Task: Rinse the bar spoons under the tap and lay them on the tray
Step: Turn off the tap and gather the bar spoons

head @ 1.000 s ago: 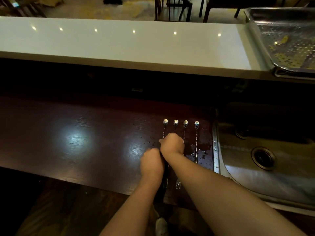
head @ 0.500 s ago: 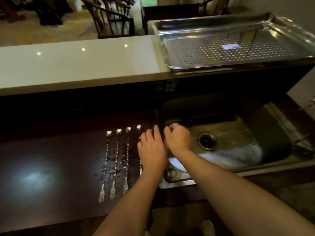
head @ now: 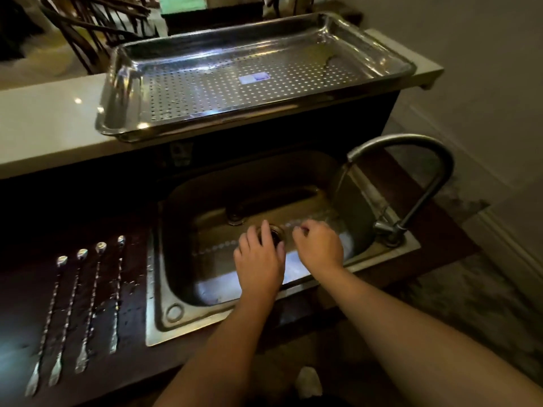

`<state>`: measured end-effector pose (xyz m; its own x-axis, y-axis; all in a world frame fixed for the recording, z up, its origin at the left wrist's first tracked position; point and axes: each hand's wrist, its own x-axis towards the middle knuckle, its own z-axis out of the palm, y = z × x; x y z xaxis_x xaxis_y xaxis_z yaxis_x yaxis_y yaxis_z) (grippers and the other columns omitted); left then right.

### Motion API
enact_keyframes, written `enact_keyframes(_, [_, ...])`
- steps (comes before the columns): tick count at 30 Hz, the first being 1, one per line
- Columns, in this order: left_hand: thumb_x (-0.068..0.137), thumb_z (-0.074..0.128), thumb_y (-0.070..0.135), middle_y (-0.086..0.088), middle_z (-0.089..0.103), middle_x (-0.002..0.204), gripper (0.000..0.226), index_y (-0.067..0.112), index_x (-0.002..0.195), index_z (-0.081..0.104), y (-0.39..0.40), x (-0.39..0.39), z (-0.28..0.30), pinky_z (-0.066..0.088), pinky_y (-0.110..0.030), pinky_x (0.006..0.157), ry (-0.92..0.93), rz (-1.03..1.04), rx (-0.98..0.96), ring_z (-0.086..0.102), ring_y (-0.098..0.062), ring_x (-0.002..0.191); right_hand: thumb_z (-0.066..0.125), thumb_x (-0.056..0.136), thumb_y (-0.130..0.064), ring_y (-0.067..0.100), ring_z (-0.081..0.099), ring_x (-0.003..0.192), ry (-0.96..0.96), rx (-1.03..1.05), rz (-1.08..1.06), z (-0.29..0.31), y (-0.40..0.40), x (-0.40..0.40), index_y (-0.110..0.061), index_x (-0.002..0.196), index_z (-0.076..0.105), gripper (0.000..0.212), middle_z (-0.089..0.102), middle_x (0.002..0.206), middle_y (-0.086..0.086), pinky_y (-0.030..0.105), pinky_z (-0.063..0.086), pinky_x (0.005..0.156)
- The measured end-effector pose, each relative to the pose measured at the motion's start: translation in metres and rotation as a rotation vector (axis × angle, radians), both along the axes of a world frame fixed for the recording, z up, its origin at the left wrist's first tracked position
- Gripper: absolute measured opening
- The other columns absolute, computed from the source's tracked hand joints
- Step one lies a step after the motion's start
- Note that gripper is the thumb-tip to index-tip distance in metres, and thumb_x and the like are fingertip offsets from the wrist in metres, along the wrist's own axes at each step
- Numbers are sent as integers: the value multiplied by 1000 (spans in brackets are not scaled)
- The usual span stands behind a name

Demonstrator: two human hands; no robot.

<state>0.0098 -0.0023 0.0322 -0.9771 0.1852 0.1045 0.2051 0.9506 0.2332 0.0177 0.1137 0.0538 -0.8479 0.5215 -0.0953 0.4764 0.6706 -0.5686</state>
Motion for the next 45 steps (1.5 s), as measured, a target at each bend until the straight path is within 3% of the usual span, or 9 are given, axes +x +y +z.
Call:
enact_keyframes(4, [86, 59, 42, -16, 55, 127, 58, 12, 134, 48, 15, 1, -14, 48, -43, 83, -9, 30, -24, 54, -33, 112, 46, 95, -34, 31, 61, 100, 1, 9, -54, -4, 35, 16, -15, 117, 66, 36, 60, 120, 11, 36, 49, 83])
enact_keyframes(10, [88, 57, 38, -18, 53, 129, 55, 9, 134, 48, 26, 1, -31, 46, -45, 84, -7, -5, -32, 51, -36, 113, 50, 93, -29, 33, 59, 96, 77, -24, -166, -7, 65, 29, -12, 112, 66, 30, 56, 119, 11, 37, 47, 79])
enact_keyframes(14, [91, 53, 40, -18, 51, 131, 54, 10, 135, 46, 28, -1, -41, 44, -45, 85, -24, -28, -45, 49, -36, 115, 51, 93, -30, 32, 60, 94, 108, -26, -252, -9, 81, 28, -15, 118, 61, 31, 49, 127, 8, 32, 40, 75])
enact_keyframes(23, [90, 53, 34, -18, 54, 127, 46, 9, 129, 52, 30, -1, -50, 46, -43, 85, 12, -57, -16, 51, -35, 114, 54, 91, -31, 31, 60, 106, 143, 47, -341, -1, 103, 15, -19, 138, 45, 49, 30, 150, 6, 33, 41, 78])
enact_keyframes(27, [90, 53, 34, -17, 55, 126, 45, 9, 127, 53, 28, -1, -52, 46, -44, 83, 28, -53, -2, 52, -34, 113, 53, 92, -30, 33, 58, 112, 66, 41, -346, 4, 110, 12, -18, 141, 43, 52, 30, 153, 5, 37, 42, 84])
enact_keyframes(32, [87, 56, 33, -17, 58, 121, 42, 9, 122, 56, 28, -2, -55, 48, -42, 79, 64, -54, -2, 55, -34, 107, 54, 91, -31, 33, 61, 101, 5, 60, -302, 4, 112, 11, -16, 134, 49, 46, 31, 148, 6, 32, 35, 74])
enact_keyframes(38, [86, 57, 34, -16, 59, 119, 42, 10, 121, 57, 27, -3, -57, 48, -41, 77, 94, -52, -6, 56, -33, 104, 55, 89, -33, 34, 60, 84, -20, 76, -332, 8, 112, 10, -19, 120, 55, 34, 38, 134, 7, 34, 41, 70])
enact_keyframes(42, [86, 56, 35, -16, 59, 119, 43, 10, 120, 57, 27, -3, -58, 48, -40, 75, 104, -62, -17, 56, -32, 103, 57, 88, -31, 34, 62, 87, -22, 119, -331, 3, 105, 14, -18, 116, 58, 31, 35, 138, 7, 32, 37, 70])
enact_keyframes(45, [86, 55, 35, -15, 59, 120, 42, 10, 120, 57, 26, -3, -59, 48, -39, 76, 109, -61, -16, 55, -32, 104, 57, 88, -30, 34, 61, 94, 3, 103, -329, 0, 99, 15, -20, 124, 55, 37, 28, 145, 7, 31, 37, 70])
